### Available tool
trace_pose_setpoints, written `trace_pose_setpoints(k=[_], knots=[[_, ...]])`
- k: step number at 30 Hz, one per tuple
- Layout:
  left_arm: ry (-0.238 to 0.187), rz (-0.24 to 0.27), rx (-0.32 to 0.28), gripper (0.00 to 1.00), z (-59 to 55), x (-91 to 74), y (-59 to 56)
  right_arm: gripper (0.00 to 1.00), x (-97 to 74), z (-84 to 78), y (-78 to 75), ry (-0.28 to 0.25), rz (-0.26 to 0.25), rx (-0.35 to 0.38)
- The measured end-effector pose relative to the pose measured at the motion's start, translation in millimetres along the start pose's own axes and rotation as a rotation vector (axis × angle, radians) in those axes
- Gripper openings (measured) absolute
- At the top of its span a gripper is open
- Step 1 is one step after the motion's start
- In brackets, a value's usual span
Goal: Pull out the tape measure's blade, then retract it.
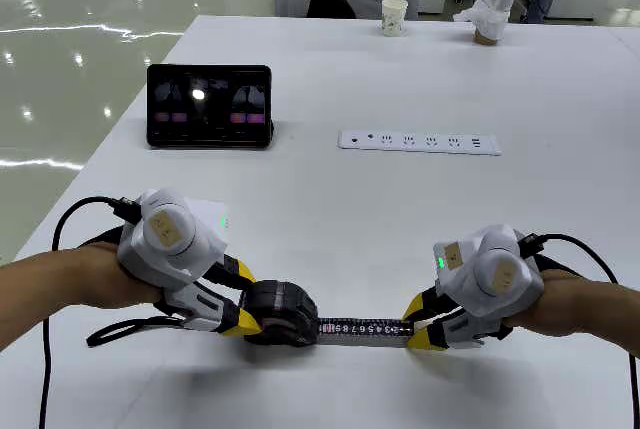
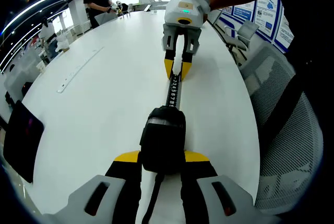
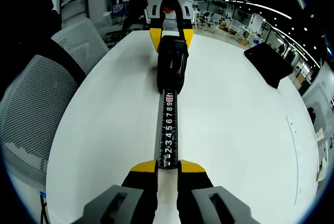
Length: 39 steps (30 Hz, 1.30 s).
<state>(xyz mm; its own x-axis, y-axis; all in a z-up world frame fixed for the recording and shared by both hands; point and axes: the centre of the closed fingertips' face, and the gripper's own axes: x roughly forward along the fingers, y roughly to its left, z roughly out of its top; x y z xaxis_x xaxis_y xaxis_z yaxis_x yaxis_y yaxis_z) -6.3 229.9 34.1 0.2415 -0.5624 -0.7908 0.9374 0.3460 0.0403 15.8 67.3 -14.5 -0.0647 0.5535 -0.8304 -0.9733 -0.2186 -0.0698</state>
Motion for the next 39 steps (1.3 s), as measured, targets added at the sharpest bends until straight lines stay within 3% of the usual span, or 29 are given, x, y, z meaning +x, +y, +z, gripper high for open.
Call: trace_pose_setpoints(k=[39], knots=[[0.007,-0.002,-0.003,0.22,-0.2,0.2,-0.4,0.1,-52.1,-75.3,8.5,0.085,-0.037,0.051]])
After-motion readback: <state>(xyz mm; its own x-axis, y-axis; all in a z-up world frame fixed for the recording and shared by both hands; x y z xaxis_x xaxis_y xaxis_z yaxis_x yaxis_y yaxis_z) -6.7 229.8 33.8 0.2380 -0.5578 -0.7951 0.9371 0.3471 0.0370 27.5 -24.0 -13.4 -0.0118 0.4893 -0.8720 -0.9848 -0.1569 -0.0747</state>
